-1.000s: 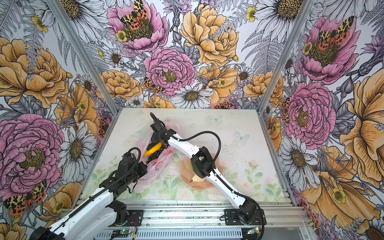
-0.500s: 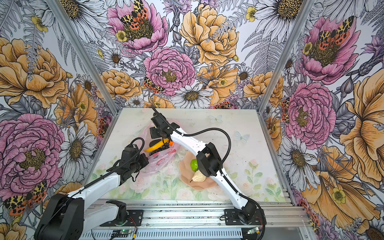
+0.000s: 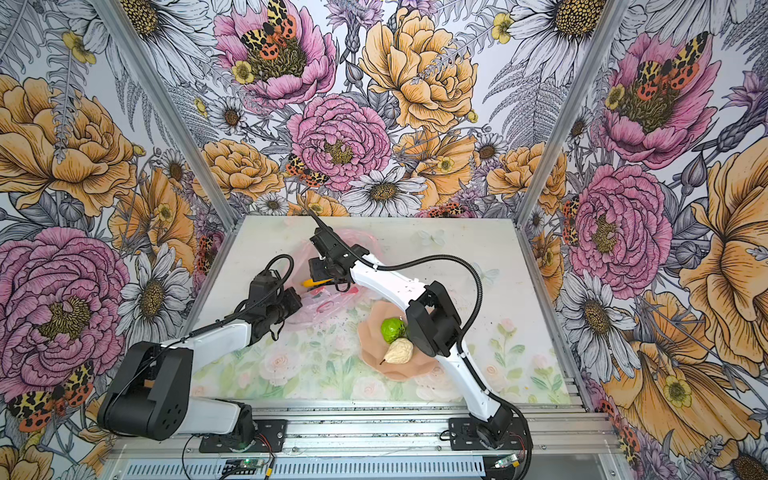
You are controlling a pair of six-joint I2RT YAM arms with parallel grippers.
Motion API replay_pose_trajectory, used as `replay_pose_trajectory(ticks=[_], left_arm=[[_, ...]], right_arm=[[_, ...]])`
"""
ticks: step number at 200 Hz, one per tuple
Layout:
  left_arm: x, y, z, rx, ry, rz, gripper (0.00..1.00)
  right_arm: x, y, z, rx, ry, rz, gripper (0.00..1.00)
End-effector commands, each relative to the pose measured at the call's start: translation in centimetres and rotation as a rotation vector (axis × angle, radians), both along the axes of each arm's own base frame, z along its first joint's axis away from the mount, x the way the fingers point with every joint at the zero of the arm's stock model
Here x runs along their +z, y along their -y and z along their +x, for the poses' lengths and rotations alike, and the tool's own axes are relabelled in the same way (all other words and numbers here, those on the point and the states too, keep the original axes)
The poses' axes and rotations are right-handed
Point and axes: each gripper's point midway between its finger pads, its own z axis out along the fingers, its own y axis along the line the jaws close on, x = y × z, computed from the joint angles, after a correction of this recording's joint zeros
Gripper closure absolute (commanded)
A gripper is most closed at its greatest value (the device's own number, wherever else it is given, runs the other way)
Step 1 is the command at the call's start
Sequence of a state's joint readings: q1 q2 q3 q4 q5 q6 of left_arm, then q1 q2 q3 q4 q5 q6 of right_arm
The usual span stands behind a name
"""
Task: Take the fake fruits out of the plastic bag
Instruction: 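Lift the yellow lemon out and carry it over the peach plate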
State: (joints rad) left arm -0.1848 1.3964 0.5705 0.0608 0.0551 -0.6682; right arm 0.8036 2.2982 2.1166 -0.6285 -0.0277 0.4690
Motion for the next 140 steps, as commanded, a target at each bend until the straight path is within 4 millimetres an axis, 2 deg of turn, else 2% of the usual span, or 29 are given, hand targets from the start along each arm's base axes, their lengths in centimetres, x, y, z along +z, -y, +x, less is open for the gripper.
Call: replay_pose_trajectory(ticks=[1,65,71,82,113,140], left_arm=[[0.9,-0.2,0.6,-0.019,0.042,0.012,1.00],[0.0,-0.1,-0.2,-0.031,0.011,-0.002,1.00],[0.0,-0.1,-0.2,-0.029,0.013,-0.003,1.00],[0.1,-0.2,-0.3,-0.026,0.013,-0.002,1.00],[0.5,-0.6,-0.6,-0.008,0.025,-0.004,1.00],[0.5,-0.5,-0.6,-0.012,0.022,-0.006,1.00]], right_arm=[[4.8,1.4,-0.2,-0.009,0.092,0.033,0.43],[5.4,8.1,-5.3,-0.033,0.094,-0.052,0.43],[5.5,10.0,-5.0,-0.065,0.091,-0.057,0.43],[5.4,11.5,-6.0,-0.076,0.085,-0.065,0.43],[4.1,15.4,-9.0,-0.115,0.053,-0.097,0.43],[2.9,18.6,-10.7,-0.170,0.006,-0.101,0.43]])
